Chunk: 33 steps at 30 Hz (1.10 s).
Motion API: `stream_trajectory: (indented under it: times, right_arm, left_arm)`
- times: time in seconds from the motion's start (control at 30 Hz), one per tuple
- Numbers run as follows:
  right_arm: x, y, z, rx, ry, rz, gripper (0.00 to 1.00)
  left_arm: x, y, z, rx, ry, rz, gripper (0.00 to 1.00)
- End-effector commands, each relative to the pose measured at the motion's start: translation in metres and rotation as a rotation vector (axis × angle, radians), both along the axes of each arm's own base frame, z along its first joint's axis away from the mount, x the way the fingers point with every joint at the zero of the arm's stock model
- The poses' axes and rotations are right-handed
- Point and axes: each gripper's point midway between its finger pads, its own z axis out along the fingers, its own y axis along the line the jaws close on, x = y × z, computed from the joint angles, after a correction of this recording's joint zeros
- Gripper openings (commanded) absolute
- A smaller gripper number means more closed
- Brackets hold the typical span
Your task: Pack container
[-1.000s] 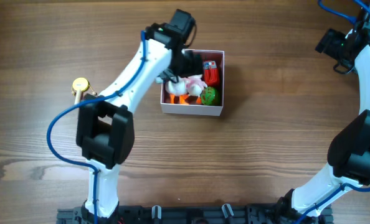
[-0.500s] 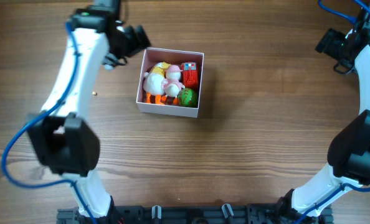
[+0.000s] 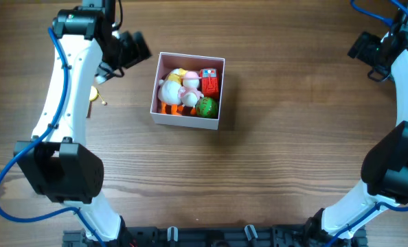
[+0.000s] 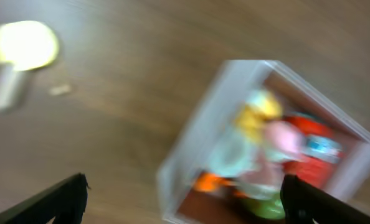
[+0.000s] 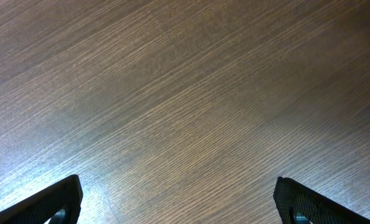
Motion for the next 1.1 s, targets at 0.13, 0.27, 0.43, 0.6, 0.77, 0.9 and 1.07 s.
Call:
stream_trajectory:
  times: [0.13,0.27,0.43,0.6,0.77,0.9,1.07]
  right_arm:
    - [-0.001,-0.002,-0.001,-0.009,0.002,-0.017,1.0]
    - [-0.001,-0.002,-0.001,-0.009,0.002,-0.017,1.0]
    - [-0.001,-0.002,-0.001,-0.009,0.002,-0.017,1.0]
    - [-0.001,-0.002,-0.001,-0.009,0.002,-0.017,1.0]
    - [-0.001,-0.002,-0.001,-0.009,0.002,-0.017,1.0]
    - [-0.001,-0.002,-0.001,-0.009,0.002,-0.016,1.0]
    - [-0.001,-0.002,-0.001,-0.009,0.002,-0.017,1.0]
  left_arm:
    - [-0.028,0.039,-0.023,0.206,0.14,0.095,1.0]
    - [-0.044,0.025,-0.053,0.14,0.245,0.035,1.0]
    - [-0.057,0.001,-0.073,0.049,0.312,-0.108,1.0]
    - [-0.058,-0.016,-0.076,0.035,0.305,-0.191,1.0]
    - [-0.059,-0.037,-0.079,-0.009,0.294,-0.292,1.0]
    - [-0.062,-0.041,-0.082,-0.002,0.302,-0.305,1.0]
    - [-0.059,-0.012,-0.082,0.146,0.305,-0.152,1.0]
